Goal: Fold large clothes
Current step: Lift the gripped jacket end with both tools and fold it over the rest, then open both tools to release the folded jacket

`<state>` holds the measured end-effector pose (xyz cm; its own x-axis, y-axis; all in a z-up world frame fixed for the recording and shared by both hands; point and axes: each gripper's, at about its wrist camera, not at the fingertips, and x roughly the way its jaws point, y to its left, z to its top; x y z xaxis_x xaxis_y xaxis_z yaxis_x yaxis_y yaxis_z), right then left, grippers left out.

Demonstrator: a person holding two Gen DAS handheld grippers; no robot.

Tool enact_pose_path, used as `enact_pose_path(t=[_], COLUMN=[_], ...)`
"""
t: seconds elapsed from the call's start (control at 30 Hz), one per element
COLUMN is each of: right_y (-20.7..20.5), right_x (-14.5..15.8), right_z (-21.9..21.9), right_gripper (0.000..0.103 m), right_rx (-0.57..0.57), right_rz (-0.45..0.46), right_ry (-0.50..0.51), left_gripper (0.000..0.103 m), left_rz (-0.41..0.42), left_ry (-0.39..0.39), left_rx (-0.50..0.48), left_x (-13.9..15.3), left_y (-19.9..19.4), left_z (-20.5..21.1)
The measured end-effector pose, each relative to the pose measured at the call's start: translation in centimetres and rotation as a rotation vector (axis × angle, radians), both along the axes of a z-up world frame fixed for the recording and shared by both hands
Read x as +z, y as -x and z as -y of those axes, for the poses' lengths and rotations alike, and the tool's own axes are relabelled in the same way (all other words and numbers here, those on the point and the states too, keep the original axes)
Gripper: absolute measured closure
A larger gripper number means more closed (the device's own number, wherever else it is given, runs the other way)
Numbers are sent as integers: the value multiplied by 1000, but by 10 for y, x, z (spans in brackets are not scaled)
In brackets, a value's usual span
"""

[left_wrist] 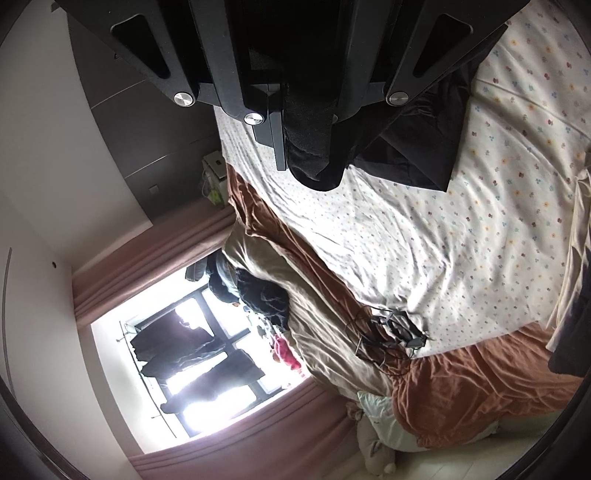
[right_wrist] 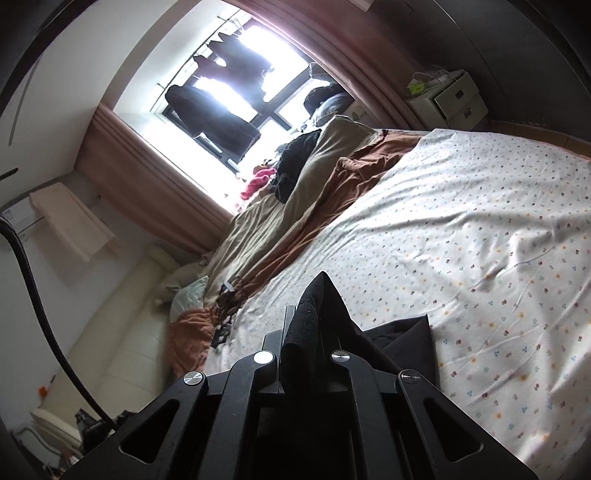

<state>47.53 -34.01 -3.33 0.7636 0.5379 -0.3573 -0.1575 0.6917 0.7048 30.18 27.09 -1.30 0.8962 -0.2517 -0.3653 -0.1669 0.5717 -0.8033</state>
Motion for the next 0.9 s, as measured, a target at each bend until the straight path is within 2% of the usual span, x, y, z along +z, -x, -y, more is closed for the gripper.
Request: enact_pose_path(t=[0.23, 0.4, 0.57, 0.63, 0.67, 0.7, 0.73, 0.77, 0.83, 0.9], right_y=[-62, -92, -109, -113, -113, -112, -109, -105, -98, -89], right_x=[-53, -96, -118, -121, -121, -121, -119, -115, -106, -97], right_z=[-19, -27, -29, -31, -29, -26, -23, -19, -13, -9], right_gripper=[99, 99, 98, 91, 79, 62, 57, 55, 55, 55], right_rx=[2, -2, -7, -21, -29, -39, -49, -63, -76, -82], right_rz=[-95, -164, -207, -225, -234, -243, -242, -237, -235, -233], right_ry=[26, 26, 25, 45, 38, 18, 3, -4, 6, 10], left_gripper=[101, 101, 101, 101, 100, 96, 87, 81, 51, 39], left_rz=[-103, -190, -258, -270, -282, -294, -306, -309, -286, -261], left_ry=[29, 53, 70, 82, 87, 89, 88, 88, 83, 61], left_rx=[27, 47, 63, 61, 60, 54, 52, 56, 68, 77], left_x=[-51, -101, -135, -141, -142, -144, -145, -144, -138, -128], left_y=[-54, -86, -105, -110, -112, -115, -116, -116, -110, -101], left_z=[-18, -29, -37, -38, -39, -39, -39, -38, -37, -34])
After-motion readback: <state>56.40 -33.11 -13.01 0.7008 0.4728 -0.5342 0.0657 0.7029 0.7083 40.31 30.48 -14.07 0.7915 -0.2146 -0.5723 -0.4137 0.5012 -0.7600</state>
